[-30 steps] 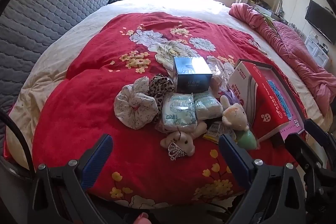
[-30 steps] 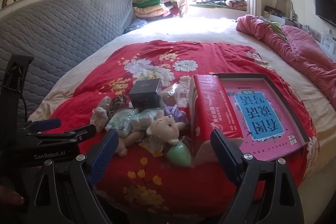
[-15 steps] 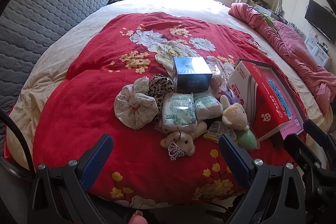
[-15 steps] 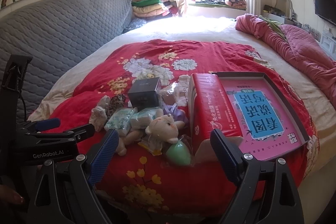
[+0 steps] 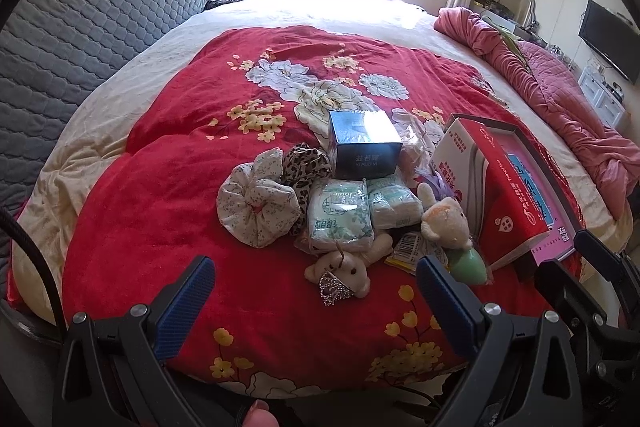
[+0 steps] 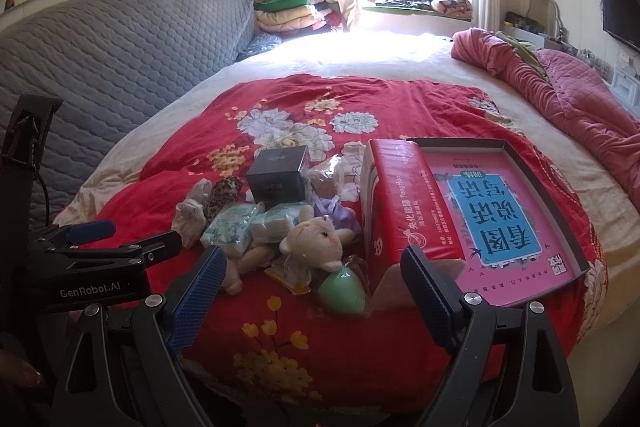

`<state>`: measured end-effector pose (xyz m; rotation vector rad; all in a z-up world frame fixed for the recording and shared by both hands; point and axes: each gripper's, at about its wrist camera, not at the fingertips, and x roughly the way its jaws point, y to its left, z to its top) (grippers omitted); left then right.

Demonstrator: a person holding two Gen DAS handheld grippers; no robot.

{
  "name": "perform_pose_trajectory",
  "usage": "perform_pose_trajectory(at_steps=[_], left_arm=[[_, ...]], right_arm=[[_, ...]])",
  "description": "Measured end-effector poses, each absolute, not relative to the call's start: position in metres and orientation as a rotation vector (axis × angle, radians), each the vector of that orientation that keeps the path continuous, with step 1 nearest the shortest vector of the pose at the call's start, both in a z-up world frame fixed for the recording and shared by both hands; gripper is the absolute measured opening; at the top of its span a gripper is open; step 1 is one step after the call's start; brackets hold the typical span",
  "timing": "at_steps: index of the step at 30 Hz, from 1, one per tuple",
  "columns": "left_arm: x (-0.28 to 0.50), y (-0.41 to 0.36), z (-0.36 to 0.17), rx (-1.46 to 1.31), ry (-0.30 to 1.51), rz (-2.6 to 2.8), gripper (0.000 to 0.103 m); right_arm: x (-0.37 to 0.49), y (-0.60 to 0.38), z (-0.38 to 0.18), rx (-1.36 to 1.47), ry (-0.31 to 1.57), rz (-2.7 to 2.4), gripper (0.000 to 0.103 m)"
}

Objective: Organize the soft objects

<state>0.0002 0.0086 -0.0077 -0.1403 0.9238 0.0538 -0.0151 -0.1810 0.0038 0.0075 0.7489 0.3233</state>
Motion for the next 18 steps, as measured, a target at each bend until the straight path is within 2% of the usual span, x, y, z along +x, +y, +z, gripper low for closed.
perform_pose_trajectory(at_steps=[18], left_arm=[[0.0006,0.0085,-0.0094,-0.14,0.93,0.051,0.101]], right_arm=[[-0.0134,-0.1832,0.0036,0.007,0.757,0.301,0.09]])
